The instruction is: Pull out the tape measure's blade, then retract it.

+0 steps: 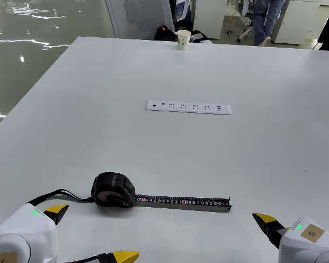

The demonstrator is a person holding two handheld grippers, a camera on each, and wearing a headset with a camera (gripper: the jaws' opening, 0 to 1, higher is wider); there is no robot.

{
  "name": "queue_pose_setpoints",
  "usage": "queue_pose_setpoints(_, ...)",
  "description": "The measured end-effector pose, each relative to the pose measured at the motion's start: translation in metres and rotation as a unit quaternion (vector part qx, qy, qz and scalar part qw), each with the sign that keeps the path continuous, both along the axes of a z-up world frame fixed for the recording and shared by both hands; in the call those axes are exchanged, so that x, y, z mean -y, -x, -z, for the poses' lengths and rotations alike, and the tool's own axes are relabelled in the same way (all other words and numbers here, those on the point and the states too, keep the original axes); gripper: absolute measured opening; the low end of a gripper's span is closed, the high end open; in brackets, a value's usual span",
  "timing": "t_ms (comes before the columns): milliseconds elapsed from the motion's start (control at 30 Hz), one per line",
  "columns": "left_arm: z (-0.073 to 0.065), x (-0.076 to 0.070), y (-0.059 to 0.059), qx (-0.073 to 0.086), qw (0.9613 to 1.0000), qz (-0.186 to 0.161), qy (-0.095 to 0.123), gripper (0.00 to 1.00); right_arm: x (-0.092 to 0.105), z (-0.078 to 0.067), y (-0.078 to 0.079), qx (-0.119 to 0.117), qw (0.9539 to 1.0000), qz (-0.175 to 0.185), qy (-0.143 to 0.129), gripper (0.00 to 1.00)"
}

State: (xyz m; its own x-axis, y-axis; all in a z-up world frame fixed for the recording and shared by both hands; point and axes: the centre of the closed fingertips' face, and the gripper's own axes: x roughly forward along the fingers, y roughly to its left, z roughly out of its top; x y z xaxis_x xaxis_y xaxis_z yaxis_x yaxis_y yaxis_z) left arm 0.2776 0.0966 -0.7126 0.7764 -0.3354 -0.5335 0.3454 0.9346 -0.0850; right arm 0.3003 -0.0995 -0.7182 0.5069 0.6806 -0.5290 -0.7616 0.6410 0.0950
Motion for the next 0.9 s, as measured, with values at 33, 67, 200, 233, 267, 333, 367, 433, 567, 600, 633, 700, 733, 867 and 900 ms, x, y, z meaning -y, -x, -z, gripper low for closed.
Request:
queue_pose_setpoints(33,0.0,0.0,-0.001,0.0,1.0,-0.001,0.0,0.99,0.0,0.0,-0.001,-0.001,1.0,0.0,-0.001,0.99)
queue_pose_setpoints(67,0.0,0.0,-0.001,-0.001,1.0,-0.002,0.001,0.99,0.001,0.0,-0.001,-0.002,1.0,-0.001,-0.003,0.99)
queue_pose_setpoints(200,-0.001,-0.001,-0.005,0.0,1.0,-0.003,-0.001,0.99,0.002,0.002,-0.004,-0.004,1.0,-0.007,0.0,0.99)
queue_pose_setpoints(233,-0.001,-0.001,-0.006,0.0,1.0,-0.002,-0.001,0.98,0.003,0.002,-0.005,-0.006,1.0,-0.008,0.0,0.99)
queue_pose_setpoints(267,-0.001,0.0,-0.007,0.0,1.0,-0.002,-0.001,0.97,0.004,0.002,-0.006,-0.006,0.9999,-0.01,0.0,0.99)
queue_pose_setpoints(333,-0.002,0.0,-0.01,0.001,1.0,-0.003,-0.001,0.97,0.004,0.002,-0.008,-0.006,0.9999,-0.013,0.001,0.99)
queue_pose_setpoints(367,-0.002,0.0,-0.011,0.001,1.0,-0.002,-0.002,0.98,0.004,0.002,-0.008,-0.005,0.9999,-0.015,0.001,0.99)
queue_pose_setpoints(433,-0.003,0.001,-0.014,0.0,1.0,-0.002,-0.003,0.98,0.005,0.003,-0.01,-0.007,0.9998,-0.018,0.002,0.99)
queue_pose_setpoints(567,-0.001,0.002,-0.017,-0.002,1.0,-0.003,-0.002,0.98,0.006,0.003,-0.013,-0.011,0.9994,-0.031,-0.001,0.99)
queue_pose_setpoints(600,-0.001,0.002,-0.018,-0.003,1.0,-0.003,-0.001,0.98,0.006,0.004,-0.014,-0.012,0.9994,-0.033,0.0,0.99)
queue_pose_setpoints(633,-0.001,0.003,-0.019,-0.003,1.0,-0.003,-0.002,0.98,0.007,0.005,-0.015,-0.012,0.9992,-0.039,0.004,0.97)
queue_pose_setpoints(700,-0.001,0.004,-0.021,-0.003,1.0,-0.002,-0.003,0.98,0.008,0.005,-0.015,-0.009,0.9988,-0.047,0.009,0.95)
queue_pose_setpoints(733,-0.001,0.004,-0.022,-0.003,1.0,-0.002,-0.002,0.98,0.009,0.006,-0.017,-0.009,0.9988,-0.048,0.011,0.96)
queue_pose_setpoints(867,-0.002,0.005,-0.028,-0.001,1.0,-0.006,-0.002,0.99,0.012,0.009,-0.021,-0.01,0.9983,-0.054,0.019,0.95)
queue_pose_setpoints(900,-0.002,0.005,-0.03,0.0,1.0,-0.007,-0.001,0.99,0.013,0.01,-0.023,-0.011,0.9983,-0.055,0.019,0.96)
